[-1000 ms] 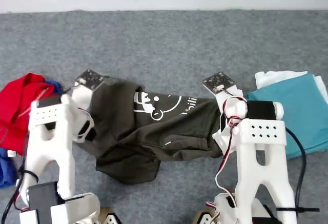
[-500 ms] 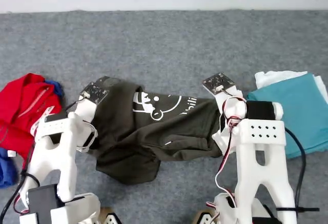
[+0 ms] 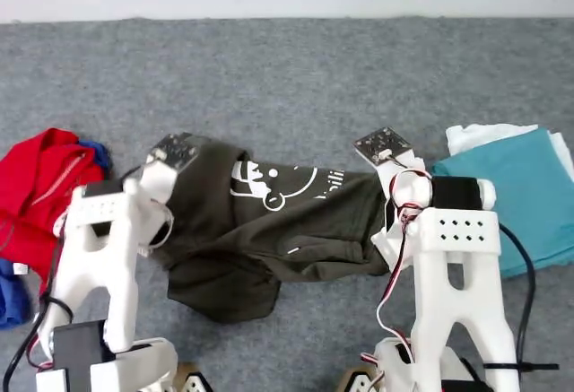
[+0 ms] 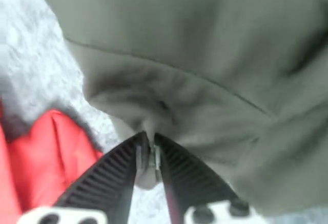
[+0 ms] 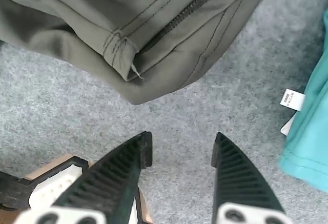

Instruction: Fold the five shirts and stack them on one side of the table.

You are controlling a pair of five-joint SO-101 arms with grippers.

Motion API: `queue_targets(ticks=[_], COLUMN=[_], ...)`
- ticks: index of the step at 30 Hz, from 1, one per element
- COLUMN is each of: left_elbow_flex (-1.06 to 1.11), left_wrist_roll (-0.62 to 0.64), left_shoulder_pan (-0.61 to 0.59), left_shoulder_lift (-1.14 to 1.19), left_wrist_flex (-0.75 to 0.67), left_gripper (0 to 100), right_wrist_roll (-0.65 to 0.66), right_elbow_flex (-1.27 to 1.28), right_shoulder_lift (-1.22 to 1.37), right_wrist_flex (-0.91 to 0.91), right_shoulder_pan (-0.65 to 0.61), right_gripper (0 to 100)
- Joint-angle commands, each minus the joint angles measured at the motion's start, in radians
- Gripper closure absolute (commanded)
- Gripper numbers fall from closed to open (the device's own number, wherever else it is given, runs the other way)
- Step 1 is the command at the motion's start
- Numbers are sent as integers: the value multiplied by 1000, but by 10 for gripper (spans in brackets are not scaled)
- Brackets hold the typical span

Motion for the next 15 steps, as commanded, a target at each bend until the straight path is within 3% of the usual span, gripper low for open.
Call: queue_targets(ticks=[1,9,15], left_elbow_flex=[-170,-311,-309], left_wrist_roll=[11,11,11], left_shoulder_pan=[40,157,270], left_shoulder_lift=[-21,-21,-21], left_wrist_flex=[130,222,218], left_gripper=[988,988,988], right_wrist_roll=[0,-75,-110], right_elbow_flex=[-3,-5,29], right_shoulder_lift=[-25,-18,33], right_wrist_flex=[-2,-102,-231], right_shoulder_pan=[-4,-22,-176], right_gripper=[801,801,801])
